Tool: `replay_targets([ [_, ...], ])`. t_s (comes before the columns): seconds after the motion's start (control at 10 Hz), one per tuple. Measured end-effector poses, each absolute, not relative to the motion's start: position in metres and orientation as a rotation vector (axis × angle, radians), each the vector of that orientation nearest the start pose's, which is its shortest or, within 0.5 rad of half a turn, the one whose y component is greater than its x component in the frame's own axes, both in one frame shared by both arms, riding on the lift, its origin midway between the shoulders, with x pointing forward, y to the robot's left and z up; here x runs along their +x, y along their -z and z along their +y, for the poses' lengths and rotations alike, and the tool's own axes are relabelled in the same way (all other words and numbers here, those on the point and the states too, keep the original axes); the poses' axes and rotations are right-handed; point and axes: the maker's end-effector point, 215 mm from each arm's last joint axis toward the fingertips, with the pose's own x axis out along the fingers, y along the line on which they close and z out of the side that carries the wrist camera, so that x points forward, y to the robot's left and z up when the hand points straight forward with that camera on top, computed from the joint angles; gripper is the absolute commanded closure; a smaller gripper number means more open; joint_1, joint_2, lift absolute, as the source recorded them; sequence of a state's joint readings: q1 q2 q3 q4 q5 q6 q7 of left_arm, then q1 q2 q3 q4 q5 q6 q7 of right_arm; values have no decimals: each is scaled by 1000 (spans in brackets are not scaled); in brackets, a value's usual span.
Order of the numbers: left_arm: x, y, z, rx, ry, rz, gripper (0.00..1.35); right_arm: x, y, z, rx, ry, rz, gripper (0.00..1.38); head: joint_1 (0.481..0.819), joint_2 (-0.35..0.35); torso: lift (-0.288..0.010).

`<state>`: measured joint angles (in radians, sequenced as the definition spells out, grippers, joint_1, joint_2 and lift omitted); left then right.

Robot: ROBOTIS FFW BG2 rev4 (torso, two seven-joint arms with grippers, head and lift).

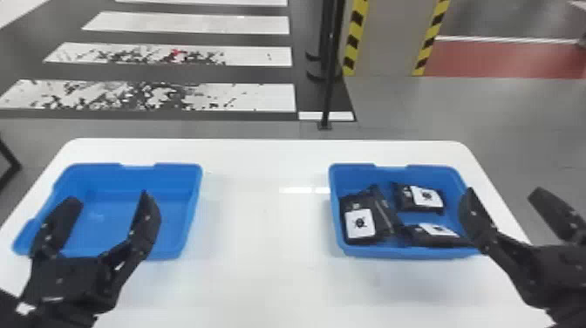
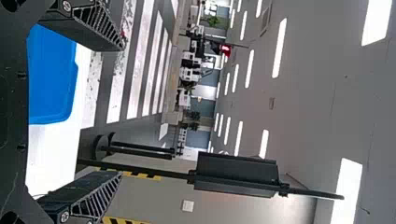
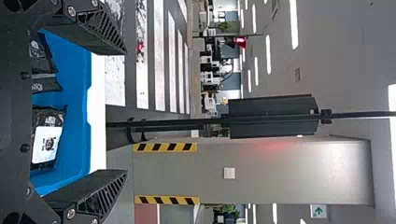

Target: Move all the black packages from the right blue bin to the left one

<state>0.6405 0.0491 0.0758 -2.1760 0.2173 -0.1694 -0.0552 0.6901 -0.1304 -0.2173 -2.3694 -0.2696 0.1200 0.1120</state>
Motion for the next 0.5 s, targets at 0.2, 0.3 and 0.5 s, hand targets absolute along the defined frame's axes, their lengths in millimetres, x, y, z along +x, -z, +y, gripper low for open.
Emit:
replay_targets([
  [0.2, 405, 271, 263, -126, 7, -143, 88, 400, 257, -292, 29, -59, -13, 127, 695, -41, -140],
  [0.3, 405, 271, 263, -126, 8, -143, 88, 400, 257, -292, 29, -59, -14, 125, 695, -41, -140],
  [0.5, 405, 271, 263, -126, 8, -142, 88, 400, 257, -292, 33, -59, -15, 121, 695, -41, -140],
])
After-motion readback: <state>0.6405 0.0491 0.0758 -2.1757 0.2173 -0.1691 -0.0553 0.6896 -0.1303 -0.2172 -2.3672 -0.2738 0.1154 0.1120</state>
